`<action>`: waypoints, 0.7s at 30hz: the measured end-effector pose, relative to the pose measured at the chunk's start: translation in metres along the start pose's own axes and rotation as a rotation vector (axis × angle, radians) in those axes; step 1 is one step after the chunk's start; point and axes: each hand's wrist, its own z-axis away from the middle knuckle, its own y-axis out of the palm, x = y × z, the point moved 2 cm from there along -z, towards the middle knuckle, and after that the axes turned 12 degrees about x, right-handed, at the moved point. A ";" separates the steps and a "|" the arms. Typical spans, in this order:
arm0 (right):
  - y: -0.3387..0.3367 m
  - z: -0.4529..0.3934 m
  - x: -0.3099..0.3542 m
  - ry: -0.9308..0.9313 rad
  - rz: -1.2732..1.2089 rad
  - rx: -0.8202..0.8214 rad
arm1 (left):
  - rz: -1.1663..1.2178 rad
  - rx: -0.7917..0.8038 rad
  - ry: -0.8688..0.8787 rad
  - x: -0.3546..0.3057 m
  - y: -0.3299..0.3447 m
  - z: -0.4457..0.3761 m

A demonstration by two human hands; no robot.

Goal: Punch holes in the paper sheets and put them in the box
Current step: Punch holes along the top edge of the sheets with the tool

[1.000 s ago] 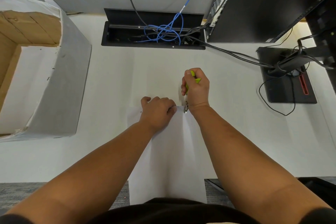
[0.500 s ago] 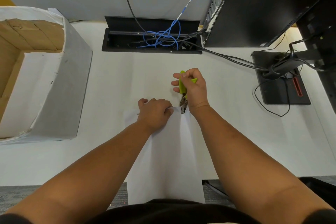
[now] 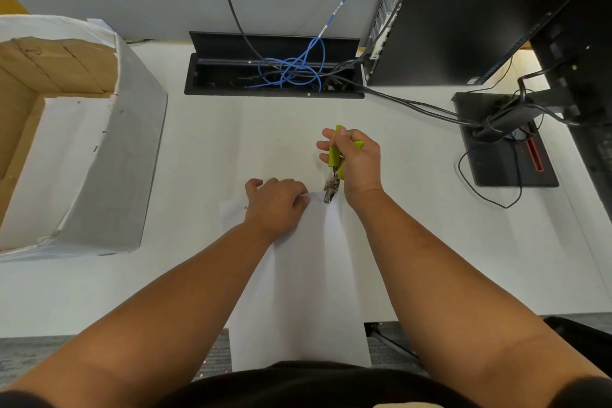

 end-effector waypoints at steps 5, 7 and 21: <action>-0.003 -0.001 0.000 0.004 0.077 -0.033 | -0.010 -0.012 -0.010 0.004 -0.002 0.002; -0.005 -0.003 -0.001 0.015 0.116 -0.044 | -0.001 -0.009 -0.018 0.006 -0.002 0.002; -0.029 -0.004 -0.034 0.077 0.980 -0.076 | 0.009 -0.036 -0.029 0.013 -0.007 0.004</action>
